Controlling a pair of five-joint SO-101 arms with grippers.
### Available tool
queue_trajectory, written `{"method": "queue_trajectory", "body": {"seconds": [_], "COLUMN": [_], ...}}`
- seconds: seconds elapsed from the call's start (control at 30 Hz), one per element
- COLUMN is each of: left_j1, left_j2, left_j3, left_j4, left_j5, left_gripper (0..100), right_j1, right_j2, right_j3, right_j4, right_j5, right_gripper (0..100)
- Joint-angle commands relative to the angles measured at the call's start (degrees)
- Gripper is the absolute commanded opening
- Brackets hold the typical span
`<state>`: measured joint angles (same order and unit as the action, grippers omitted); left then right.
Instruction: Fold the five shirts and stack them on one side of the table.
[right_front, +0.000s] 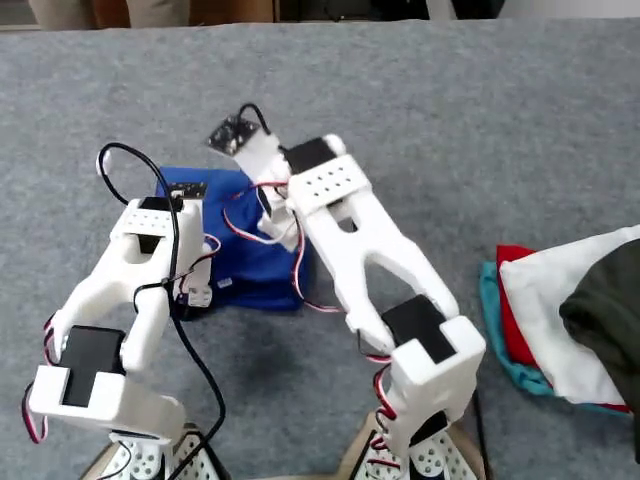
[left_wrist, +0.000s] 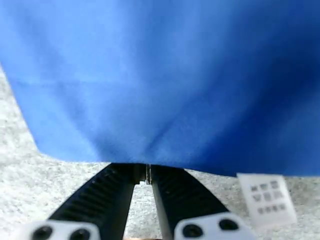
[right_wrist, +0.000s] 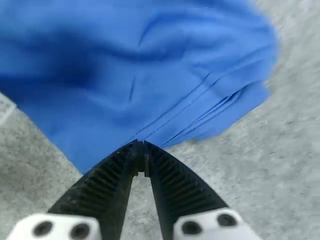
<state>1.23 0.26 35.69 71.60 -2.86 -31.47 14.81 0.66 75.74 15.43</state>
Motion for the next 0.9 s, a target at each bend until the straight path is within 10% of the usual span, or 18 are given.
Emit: {"method": "queue_trajectory", "body": {"seconds": [0.0, 0.63, 0.87], "left_j1": [-0.4, -13.5, -9.6], "left_j2": [-2.4, -2.2, -0.3], "left_j3": [-1.9, -36.7, -39.2], "left_j4": [-0.2, 22.2, 15.3], "left_j5": [-0.1, 0.0, 4.1], "left_gripper": [2, 2, 2], "right_j1": [-1.0, -5.0, -2.9], "right_j2": [-6.5, -11.9, -12.0], "right_j3": [5.5, 23.3, 25.9], "right_j4": [-3.0, -14.9, -14.8], "right_j5": [-0.4, -0.4, -0.2], "right_gripper": [0.5, 0.5, 0.5]}}
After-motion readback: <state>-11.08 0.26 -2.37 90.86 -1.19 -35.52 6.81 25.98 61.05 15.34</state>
